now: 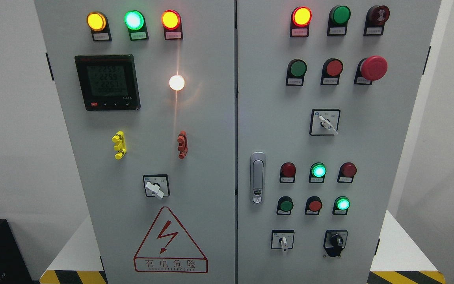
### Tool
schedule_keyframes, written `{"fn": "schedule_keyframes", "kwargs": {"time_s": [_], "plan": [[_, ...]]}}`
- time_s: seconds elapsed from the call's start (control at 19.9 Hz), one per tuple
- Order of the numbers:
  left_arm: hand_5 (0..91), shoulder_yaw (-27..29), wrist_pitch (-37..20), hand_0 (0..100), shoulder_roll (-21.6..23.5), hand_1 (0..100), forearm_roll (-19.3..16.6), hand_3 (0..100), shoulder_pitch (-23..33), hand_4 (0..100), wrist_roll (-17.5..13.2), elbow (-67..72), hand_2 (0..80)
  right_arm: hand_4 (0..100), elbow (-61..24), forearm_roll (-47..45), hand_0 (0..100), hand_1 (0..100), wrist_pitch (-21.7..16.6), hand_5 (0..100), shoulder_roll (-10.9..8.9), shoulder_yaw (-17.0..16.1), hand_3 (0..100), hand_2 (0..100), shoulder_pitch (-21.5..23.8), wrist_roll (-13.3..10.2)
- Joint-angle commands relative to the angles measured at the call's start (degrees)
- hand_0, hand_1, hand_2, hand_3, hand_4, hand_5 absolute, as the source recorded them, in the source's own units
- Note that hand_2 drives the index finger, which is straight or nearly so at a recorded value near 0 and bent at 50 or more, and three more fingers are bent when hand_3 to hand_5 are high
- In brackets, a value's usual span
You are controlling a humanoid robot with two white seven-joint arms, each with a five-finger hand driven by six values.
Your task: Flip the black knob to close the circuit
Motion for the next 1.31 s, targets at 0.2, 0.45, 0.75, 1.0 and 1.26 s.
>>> {"fn": "schedule_keyframes", "kwargs": {"time_s": [0.2, 0.45, 0.75, 1.0, 1.26], "plan": [[0.0, 0.0, -0.03, 12, -0.02, 56, 0.0, 0, 1.23, 0, -0.01, -1.32, 0.0, 91, -18.62, 1.96, 0, 0, 3.16, 100, 0.73, -3.03, 100, 88, -3.77, 5.05], [0.0, 0.0, -0.03, 12, -0.02, 56, 0.0, 0, 1.23, 0, -0.01, -1.32, 0.0, 92, -20.39, 3.64, 0, 0, 7.54, 100, 0.73, -3.12, 100, 88, -7.02, 6.37], [0.0, 0.0, -0.03, 12, -0.02, 56, 0.0, 0, 1.23, 0, -0.01, -1.32, 0.0, 92, -23.47, 5.31, 0, 0, 12.38, 100, 0.64, -2.24, 100, 88, -9.31, 9.62], [0.0, 0.0, -0.03, 12, 0.06, 56, 0.0, 0, 1.23, 0, -0.01, -1.32, 0.0, 92, -23.46, 7.33, 0, 0, 15.72, 100, 0.64, -2.24, 100, 88, -12.29, 9.71], [0.0, 0.0, -0.03, 12, -0.02, 56, 0.0, 0, 1.23, 0, -0.01, -1.32, 0.0, 92, -23.29, 7.33, 0, 0, 18.53, 100, 0.55, -2.41, 100, 88, -15.11, 11.73]]}}
